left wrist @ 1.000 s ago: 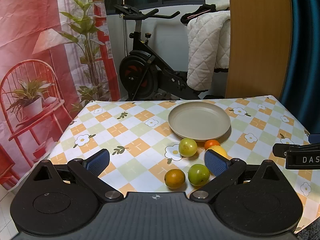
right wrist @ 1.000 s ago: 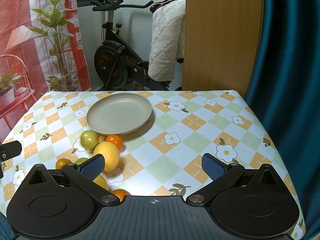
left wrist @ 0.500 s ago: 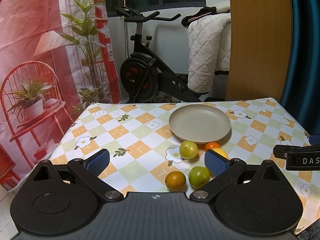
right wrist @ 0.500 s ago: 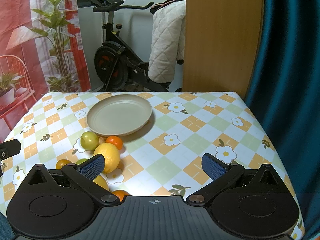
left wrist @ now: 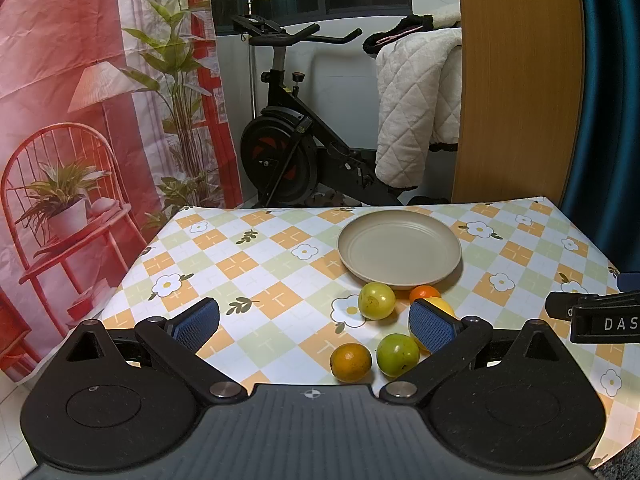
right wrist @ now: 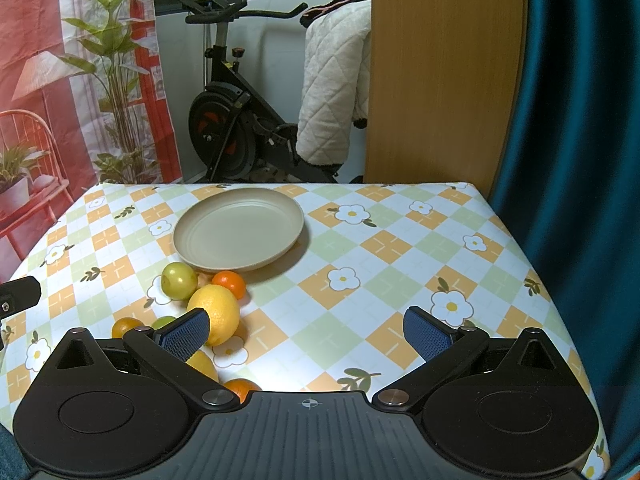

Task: Organize fruits

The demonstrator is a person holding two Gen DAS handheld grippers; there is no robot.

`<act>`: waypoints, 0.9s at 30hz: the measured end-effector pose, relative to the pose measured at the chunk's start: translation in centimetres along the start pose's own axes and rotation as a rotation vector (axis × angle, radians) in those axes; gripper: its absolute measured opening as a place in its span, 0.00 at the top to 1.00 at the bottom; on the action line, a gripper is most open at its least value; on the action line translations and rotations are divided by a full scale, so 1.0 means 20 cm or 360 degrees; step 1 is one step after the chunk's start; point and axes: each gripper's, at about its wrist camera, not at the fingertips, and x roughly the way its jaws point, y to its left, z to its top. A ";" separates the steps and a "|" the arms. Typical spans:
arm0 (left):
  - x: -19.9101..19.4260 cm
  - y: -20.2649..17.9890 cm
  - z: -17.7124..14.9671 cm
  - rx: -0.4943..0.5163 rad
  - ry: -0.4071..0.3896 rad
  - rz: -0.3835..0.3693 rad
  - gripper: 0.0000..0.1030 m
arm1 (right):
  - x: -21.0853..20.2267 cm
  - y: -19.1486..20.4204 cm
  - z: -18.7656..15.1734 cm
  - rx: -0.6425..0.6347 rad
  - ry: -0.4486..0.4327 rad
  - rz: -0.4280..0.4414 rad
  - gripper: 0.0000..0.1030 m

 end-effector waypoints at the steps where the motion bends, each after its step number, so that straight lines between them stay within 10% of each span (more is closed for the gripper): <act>1: 0.00 0.00 0.00 0.0000 0.0001 0.0001 0.01 | 0.00 0.00 0.00 0.0000 0.0000 0.0000 0.00; 27: 0.12 0.07 -0.09 -0.0021 0.0114 -0.0038 0.09 | 0.09 0.04 -0.09 -0.0029 0.0078 0.0120 0.06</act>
